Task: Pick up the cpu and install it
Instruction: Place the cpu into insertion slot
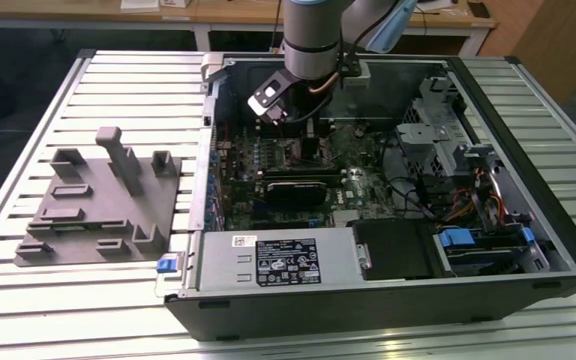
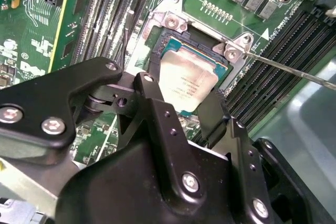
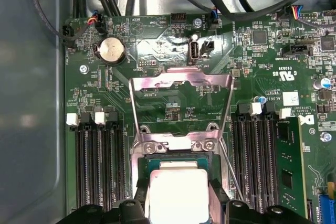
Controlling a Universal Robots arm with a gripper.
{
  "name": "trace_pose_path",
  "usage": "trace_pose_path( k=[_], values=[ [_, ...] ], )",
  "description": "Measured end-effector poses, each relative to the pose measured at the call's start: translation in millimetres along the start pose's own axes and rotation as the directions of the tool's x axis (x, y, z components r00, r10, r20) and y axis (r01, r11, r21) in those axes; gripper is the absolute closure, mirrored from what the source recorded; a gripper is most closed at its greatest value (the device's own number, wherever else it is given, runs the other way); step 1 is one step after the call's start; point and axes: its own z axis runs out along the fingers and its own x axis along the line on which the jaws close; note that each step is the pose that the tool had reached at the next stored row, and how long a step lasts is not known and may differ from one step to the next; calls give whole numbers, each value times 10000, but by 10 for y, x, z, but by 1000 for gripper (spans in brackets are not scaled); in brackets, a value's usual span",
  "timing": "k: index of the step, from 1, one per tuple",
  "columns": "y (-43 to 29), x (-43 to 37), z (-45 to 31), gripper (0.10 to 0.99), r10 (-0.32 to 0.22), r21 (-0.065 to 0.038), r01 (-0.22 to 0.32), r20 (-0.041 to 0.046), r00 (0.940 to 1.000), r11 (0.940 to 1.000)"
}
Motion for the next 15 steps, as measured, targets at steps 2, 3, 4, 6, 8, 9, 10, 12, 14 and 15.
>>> trace_pose_path(
  k=[2, 3, 4, 6, 8, 9, 10, 12, 14, 15],
  values=[
    [0, -8, 4, 553, 0, -4, 0, -4, 10000, 10000],
    [0, -10, 7, 553, 0, -6, 0, -11, 10000, 10000],
    [0, -10, 11, 553, -3, -5, 3, -18, 10000, 10000],
    [-1, -11, 18, 553, -25, -4, 25, -24, 10000, 10000],
    [-2, -11, 27, 553, -51, -4, 51, -27, 10000, 10000],
    [-2, -11, 29, 553, -61, -3, 61, -27, 10000, 10000],
    [-2, -12, 30, 553, -63, -3, 63, -26, 10000, 10000],
    [-3, -11, 32, 553, -65, -3, 65, -27, 10000, 10000],
    [-3, -11, 33, 553, -64, -4, 64, -28, 10000, 10000],
    [-3, -11, 33, 553, -65, -4, 65, -28, 10000, 10000]
  ],
)
